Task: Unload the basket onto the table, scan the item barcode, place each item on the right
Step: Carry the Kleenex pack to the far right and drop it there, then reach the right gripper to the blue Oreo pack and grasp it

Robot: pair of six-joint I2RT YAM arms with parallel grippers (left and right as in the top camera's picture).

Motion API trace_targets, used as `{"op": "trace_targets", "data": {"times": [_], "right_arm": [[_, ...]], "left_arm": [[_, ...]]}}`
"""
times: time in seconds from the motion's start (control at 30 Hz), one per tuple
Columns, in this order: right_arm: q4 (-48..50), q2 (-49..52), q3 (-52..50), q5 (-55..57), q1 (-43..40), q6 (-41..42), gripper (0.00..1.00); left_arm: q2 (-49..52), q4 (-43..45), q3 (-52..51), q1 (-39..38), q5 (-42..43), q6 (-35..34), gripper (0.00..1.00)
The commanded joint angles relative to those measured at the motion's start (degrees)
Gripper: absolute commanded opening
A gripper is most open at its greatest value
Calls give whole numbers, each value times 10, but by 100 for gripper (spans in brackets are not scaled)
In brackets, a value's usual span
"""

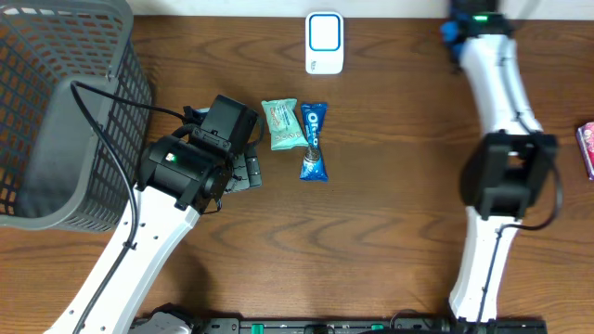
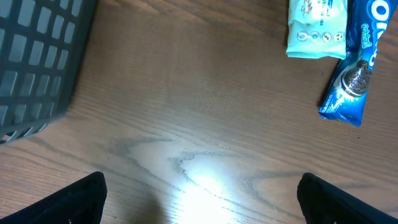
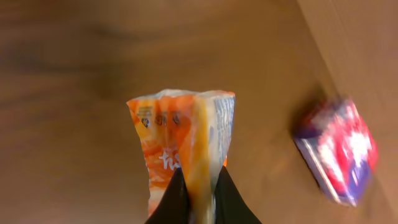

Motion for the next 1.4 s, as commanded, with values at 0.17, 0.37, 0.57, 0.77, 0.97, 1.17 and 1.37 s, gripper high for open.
{"op": "trace_targets", "data": {"times": [0.17,0.37,0.57,0.77,0.97,1.17,1.37], "right_arm": [[-52,-11,4,-58,-122,78,1],[-52,-11,-22,-85,-178,78,18],[-26,-11,-77,-87,-207,78,99],[-10,-11,-123,-121,-207,70,99],[2,-11,-122,-268,-188,-3,99],[2,-12,-103,-344,-135,-9,99],[4,-12,-101,-615,-73,-96,99]], "left_arm": [[4,-2,-1,2,-1,-1,98],[4,-2,-1,2,-1,-1,98],[4,-2,-1,2,-1,-1,98],[4,-2,-1,2,-1,-1,98],[4,-2,-1,2,-1,-1,98],[4,-2,-1,2,-1,-1,98],[4,-2,-1,2,-1,-1,98]]}}
